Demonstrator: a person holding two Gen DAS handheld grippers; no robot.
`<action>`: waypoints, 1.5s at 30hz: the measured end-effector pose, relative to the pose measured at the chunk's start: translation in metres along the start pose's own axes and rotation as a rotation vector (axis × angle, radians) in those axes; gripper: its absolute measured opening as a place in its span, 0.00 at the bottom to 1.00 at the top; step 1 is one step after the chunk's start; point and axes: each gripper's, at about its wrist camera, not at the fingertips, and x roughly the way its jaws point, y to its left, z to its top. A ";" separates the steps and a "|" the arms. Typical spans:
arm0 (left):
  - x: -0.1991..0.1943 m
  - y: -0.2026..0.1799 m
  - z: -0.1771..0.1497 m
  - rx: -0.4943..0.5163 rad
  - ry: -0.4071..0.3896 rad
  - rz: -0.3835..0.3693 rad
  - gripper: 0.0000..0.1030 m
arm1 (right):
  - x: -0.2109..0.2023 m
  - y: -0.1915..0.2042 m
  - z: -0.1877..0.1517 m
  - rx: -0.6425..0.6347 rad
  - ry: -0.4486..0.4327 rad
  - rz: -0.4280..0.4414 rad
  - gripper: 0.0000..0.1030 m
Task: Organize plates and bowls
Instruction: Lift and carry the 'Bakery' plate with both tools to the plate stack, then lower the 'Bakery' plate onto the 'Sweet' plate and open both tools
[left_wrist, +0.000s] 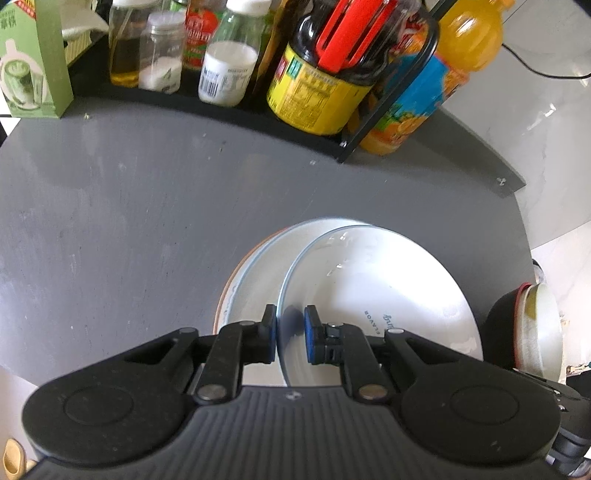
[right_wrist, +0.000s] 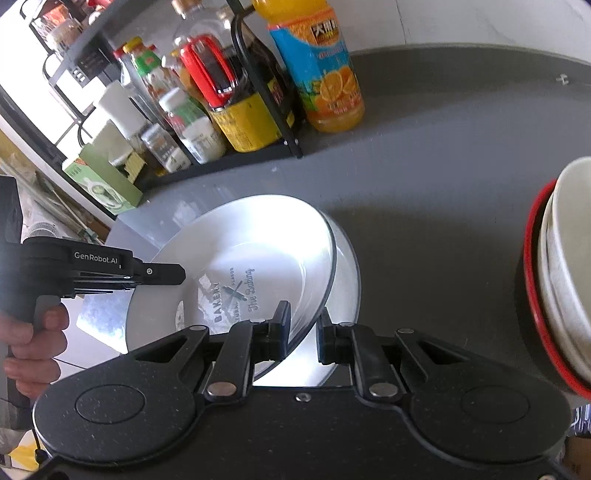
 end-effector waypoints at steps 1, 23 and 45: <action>0.002 0.002 -0.001 0.000 0.005 0.002 0.13 | 0.002 0.000 -0.001 0.000 0.004 -0.004 0.14; 0.028 -0.001 0.006 0.031 0.074 0.032 0.17 | 0.020 0.005 0.001 0.024 0.052 -0.088 0.13; -0.020 0.015 0.015 -0.017 0.038 0.061 0.38 | 0.033 0.023 0.003 -0.047 0.094 -0.144 0.15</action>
